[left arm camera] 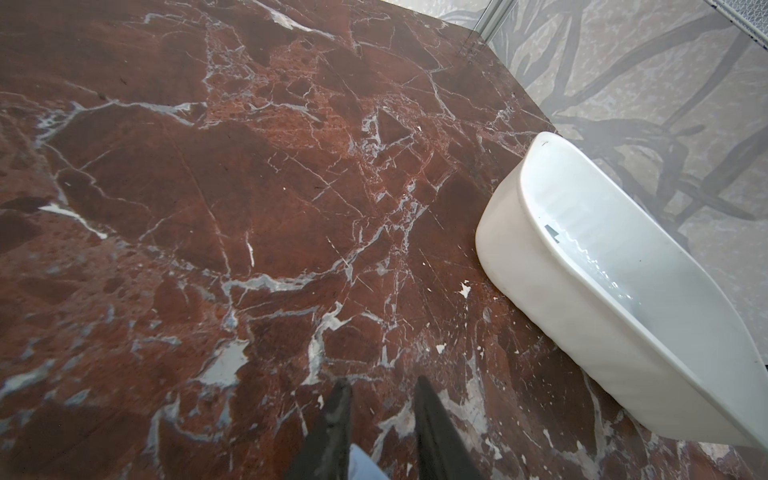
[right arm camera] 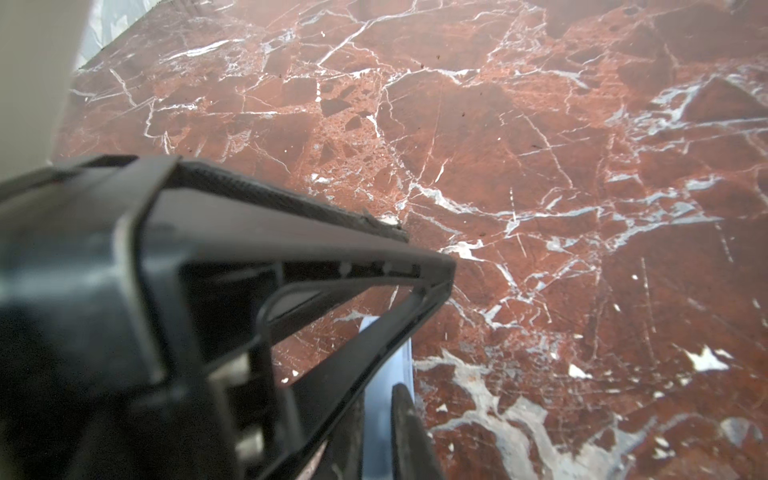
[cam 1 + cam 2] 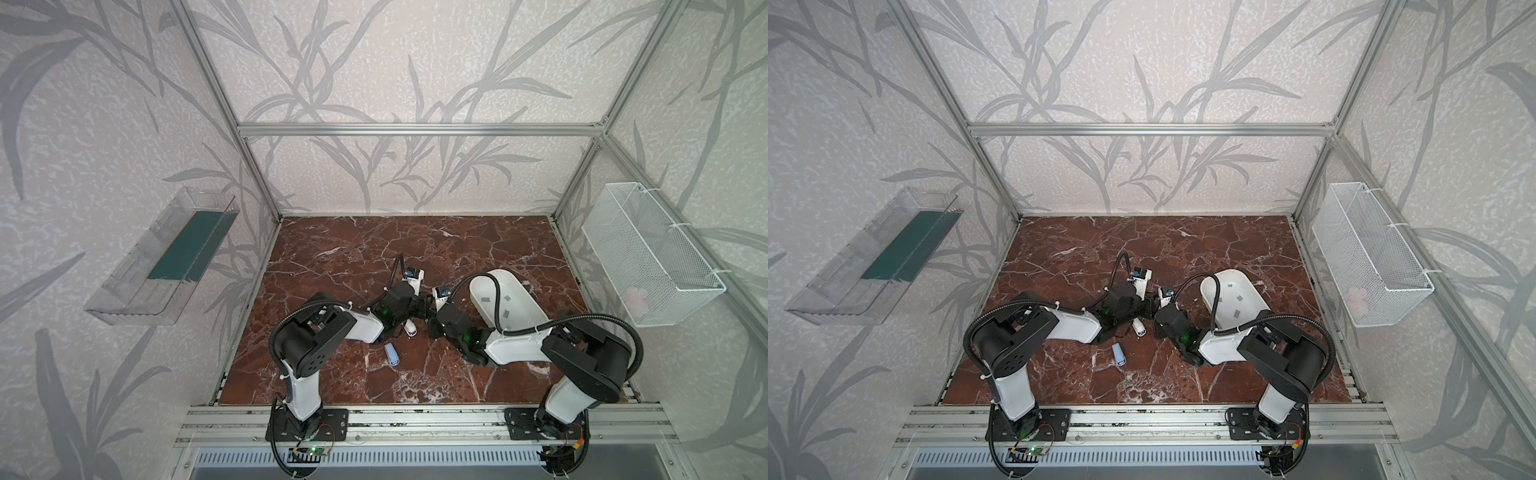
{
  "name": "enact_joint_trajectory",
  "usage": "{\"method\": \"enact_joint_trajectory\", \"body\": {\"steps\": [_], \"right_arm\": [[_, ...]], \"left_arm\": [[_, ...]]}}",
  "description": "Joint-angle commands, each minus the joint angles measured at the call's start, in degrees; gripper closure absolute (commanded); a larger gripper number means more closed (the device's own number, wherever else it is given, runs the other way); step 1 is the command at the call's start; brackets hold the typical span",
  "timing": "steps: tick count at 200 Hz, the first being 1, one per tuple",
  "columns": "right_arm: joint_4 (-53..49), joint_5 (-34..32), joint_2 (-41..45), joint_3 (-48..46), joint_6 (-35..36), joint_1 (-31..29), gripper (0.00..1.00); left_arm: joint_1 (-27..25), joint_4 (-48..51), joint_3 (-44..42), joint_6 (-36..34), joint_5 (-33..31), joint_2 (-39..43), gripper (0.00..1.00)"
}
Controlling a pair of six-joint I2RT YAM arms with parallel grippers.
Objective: Load the staples into the stapler
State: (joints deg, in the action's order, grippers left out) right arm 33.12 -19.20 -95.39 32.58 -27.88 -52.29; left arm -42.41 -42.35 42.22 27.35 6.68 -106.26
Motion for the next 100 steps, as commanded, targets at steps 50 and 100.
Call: {"method": "enact_joint_trajectory", "body": {"steps": [50,100], "right_arm": [[6.3,-1.8,-10.7,-5.8,-3.3,-2.7,0.84],[17.1,-3.6,-13.8,-8.9,-2.6,-3.6,0.80]], "left_arm": [[-3.1,-2.3,0.8,1.8,-2.8,-4.6,0.71],[-3.8,-1.8,1.3,1.0,-4.6,-5.3,0.71]]}}
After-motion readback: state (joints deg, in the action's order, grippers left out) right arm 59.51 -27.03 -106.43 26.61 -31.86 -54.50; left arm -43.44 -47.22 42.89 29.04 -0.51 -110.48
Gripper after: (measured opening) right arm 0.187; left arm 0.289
